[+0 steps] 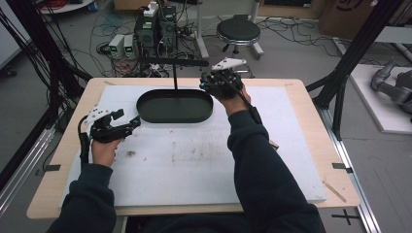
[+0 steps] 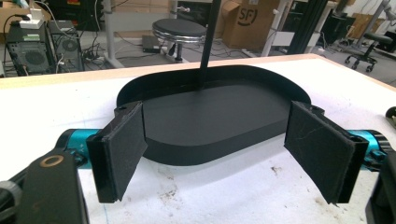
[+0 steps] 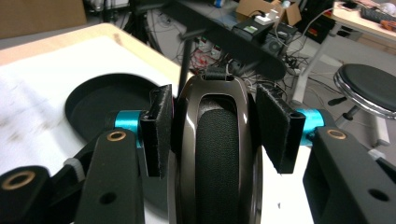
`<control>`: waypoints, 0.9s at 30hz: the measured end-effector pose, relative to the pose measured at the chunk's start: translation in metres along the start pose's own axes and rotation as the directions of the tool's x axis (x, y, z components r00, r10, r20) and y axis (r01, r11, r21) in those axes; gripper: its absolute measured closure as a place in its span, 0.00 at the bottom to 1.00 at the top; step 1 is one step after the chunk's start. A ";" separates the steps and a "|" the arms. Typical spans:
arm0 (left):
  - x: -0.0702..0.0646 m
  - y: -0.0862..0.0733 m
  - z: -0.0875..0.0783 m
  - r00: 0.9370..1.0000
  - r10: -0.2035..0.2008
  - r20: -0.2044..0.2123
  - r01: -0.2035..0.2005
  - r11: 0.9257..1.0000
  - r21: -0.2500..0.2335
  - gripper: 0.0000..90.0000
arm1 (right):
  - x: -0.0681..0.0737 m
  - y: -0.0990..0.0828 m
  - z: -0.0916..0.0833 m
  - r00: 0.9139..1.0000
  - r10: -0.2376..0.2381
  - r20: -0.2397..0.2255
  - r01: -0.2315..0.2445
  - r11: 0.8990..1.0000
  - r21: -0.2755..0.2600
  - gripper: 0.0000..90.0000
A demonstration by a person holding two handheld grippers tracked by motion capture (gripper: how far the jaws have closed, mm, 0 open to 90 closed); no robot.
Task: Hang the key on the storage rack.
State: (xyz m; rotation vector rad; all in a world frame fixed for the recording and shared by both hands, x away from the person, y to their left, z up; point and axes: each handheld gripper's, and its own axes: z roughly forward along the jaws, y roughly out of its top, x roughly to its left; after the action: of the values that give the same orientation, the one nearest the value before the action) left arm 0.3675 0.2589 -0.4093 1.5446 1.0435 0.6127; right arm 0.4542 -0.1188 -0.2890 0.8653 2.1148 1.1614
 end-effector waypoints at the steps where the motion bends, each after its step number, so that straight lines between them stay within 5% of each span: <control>1: 0.000 0.000 0.000 1.000 -0.001 0.002 0.001 1.000 -0.002 0.23 | -0.001 0.004 0.004 1.000 0.003 0.008 -0.003 1.000 0.004 0.56; 18: 0.001 0.000 -0.001 1.000 -0.011 0.006 0.011 1.000 -0.009 0.23 | -0.022 0.040 0.036 0.994 0.043 0.102 -0.044 0.999 0.003 0.56; 27: 0.001 0.000 -0.001 1.000 -0.010 0.003 0.010 1.000 -0.008 0.23 | -0.035 0.024 0.040 0.986 0.062 0.157 -0.074 0.995 0.068 0.56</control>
State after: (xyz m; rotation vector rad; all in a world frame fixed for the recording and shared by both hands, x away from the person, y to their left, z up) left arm 0.3672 0.2606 -0.4089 1.5320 1.0445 0.6072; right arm 0.5123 -0.1153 -0.2801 1.0347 2.0258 1.0206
